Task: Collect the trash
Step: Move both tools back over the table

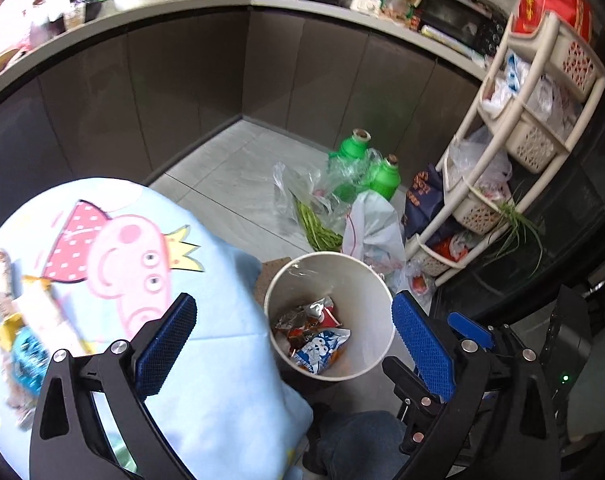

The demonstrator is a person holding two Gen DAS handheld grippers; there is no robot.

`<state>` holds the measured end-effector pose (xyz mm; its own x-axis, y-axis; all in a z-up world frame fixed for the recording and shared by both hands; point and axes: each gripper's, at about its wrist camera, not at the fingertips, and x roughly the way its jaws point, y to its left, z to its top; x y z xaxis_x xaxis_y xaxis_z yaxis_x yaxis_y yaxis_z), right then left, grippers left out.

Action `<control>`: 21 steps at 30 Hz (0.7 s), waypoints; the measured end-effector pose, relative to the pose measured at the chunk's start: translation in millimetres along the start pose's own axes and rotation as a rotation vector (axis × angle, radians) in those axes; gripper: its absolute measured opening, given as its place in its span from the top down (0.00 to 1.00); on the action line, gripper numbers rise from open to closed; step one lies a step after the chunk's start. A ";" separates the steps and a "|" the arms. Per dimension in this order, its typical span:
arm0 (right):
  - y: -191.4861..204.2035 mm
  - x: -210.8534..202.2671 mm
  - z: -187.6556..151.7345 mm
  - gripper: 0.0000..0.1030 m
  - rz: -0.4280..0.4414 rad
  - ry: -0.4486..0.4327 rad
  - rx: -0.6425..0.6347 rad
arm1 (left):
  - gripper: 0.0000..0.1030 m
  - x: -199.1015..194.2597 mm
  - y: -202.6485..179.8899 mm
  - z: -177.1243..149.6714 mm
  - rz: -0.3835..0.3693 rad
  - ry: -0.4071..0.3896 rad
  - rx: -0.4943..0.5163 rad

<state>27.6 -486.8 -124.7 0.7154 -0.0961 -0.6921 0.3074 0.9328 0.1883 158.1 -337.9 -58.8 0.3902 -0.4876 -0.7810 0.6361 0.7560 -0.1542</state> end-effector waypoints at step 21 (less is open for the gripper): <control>140.3 -63.2 17.9 0.03 0.207 -0.056 -0.220 | 0.08 -147.0 117.2 -73.7 0.142 -0.128 -0.256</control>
<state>36.8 -356.1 -42.1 0.7841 0.0910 -0.6139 0.0122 0.9867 0.1619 126.2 -145.4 -6.7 0.5539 -0.4076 -0.7260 0.3874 0.8980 -0.2086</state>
